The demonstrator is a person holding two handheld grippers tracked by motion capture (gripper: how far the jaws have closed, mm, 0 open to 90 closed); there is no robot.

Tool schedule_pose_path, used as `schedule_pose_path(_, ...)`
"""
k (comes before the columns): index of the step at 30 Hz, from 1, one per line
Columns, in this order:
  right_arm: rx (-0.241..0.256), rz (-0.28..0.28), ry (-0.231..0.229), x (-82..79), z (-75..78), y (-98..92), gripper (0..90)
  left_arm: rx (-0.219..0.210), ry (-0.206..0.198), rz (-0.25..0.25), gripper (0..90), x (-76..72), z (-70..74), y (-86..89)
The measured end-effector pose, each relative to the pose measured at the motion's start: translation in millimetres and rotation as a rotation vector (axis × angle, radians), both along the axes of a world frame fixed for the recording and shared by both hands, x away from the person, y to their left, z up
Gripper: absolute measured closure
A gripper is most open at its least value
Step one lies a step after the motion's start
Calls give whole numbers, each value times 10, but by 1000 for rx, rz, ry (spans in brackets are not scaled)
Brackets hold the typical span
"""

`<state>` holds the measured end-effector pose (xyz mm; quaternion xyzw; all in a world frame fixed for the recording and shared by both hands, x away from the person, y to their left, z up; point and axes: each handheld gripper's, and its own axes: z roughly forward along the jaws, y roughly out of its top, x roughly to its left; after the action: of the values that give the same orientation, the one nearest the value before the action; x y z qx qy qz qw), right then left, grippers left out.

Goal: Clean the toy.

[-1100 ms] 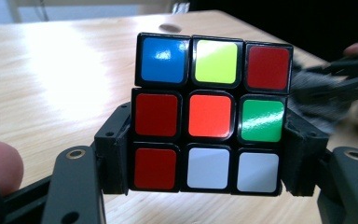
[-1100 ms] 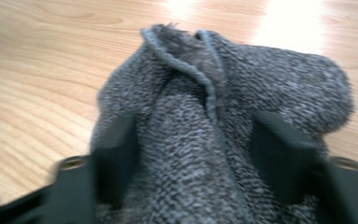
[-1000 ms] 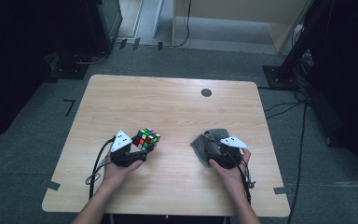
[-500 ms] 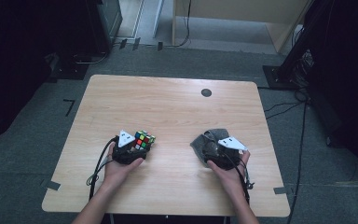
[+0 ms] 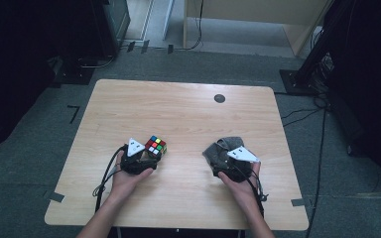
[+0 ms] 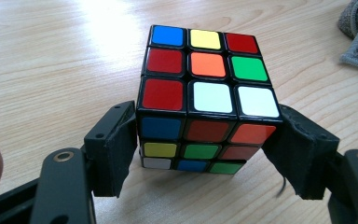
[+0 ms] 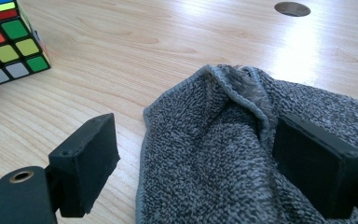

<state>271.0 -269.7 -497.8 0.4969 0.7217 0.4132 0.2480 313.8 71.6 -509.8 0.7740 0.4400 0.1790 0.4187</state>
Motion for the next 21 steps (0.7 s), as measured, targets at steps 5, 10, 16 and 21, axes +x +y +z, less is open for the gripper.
schedule_pose_path(5, 7, -7, -7, -12, 23, -16, 140, 0, -8, 0, 264, -16, 23, 13)
schedule_pose_path(10, 64, 18, -16, -46, 106, -49, 88, -42, -45, 25, 103, -78, 146, 82)
schedule_pose_path(16, 157, 46, -28, -87, 303, -153, 0, -95, -51, 51, 71, -168, 320, 313)
schedule_pose_path(21, 79, 62, -21, -180, 418, -259, 0, -131, -67, 63, 17, -343, 422, 579)
